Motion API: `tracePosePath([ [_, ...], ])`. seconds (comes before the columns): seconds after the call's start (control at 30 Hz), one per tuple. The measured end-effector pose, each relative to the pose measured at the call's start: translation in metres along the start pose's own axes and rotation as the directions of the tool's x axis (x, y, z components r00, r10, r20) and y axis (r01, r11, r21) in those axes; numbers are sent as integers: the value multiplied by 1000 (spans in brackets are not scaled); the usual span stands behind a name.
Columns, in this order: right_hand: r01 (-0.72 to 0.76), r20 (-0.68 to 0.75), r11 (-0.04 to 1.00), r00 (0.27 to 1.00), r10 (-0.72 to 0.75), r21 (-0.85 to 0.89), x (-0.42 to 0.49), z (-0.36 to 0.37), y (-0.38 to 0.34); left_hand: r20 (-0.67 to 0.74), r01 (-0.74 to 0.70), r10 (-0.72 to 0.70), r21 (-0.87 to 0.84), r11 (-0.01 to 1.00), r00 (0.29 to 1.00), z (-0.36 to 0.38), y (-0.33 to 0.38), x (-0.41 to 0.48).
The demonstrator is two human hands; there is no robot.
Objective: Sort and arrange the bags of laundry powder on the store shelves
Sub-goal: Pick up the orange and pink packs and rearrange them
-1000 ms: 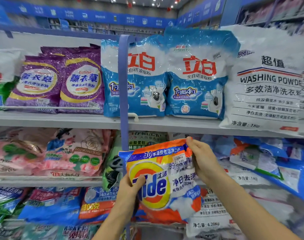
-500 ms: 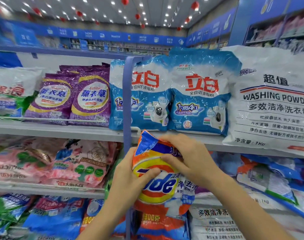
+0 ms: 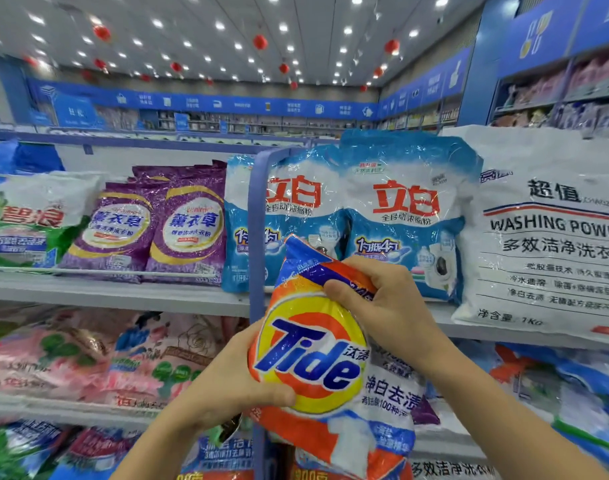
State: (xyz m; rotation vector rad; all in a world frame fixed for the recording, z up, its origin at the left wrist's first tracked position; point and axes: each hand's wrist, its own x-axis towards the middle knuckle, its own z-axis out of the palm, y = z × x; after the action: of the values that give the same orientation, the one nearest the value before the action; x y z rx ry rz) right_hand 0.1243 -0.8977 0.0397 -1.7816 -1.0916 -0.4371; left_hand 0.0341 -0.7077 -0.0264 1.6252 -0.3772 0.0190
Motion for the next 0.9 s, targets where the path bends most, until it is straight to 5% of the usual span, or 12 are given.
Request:
tracePosePath([
  [0.07,111,24,986,994,-109,-123,7,-2,5,-7,25,-24,80,997,1000,-7,2,5],
  [0.2,398,38,730,889,-456,-556,18,-2,25,-149,56,-2,362,931,989,-15,9,12],
  [0.33,317,-65,679,878,-473,-662,20,-2,33,-224,13,80,385,923,971,-15,9,9],
  [0.43,46,-295,869,931,-216,-492,7,-3,38,-287,-33,103,238,971,952,-14,3,3],
  [0.53,-164,-363,982,924,121,-91,-23,10,50,-430,-80,122,115,990,895,-17,1,-2],
  [0.6,-279,-236,926,910,340,256,-36,27,51,-487,-100,134,95,990,863,-20,1,-1],
  [0.73,-350,-81,578,803,590,737,-31,44,51,-480,-114,165,132,985,862,-24,0,-5],
  [0.83,-306,-305,746,771,559,591,-21,40,43,-467,-75,123,121,990,876,-27,-5,-10],
  [0.9,-220,-450,898,805,387,380,-17,35,40,-449,-39,94,131,991,888,-28,-9,-11],
])
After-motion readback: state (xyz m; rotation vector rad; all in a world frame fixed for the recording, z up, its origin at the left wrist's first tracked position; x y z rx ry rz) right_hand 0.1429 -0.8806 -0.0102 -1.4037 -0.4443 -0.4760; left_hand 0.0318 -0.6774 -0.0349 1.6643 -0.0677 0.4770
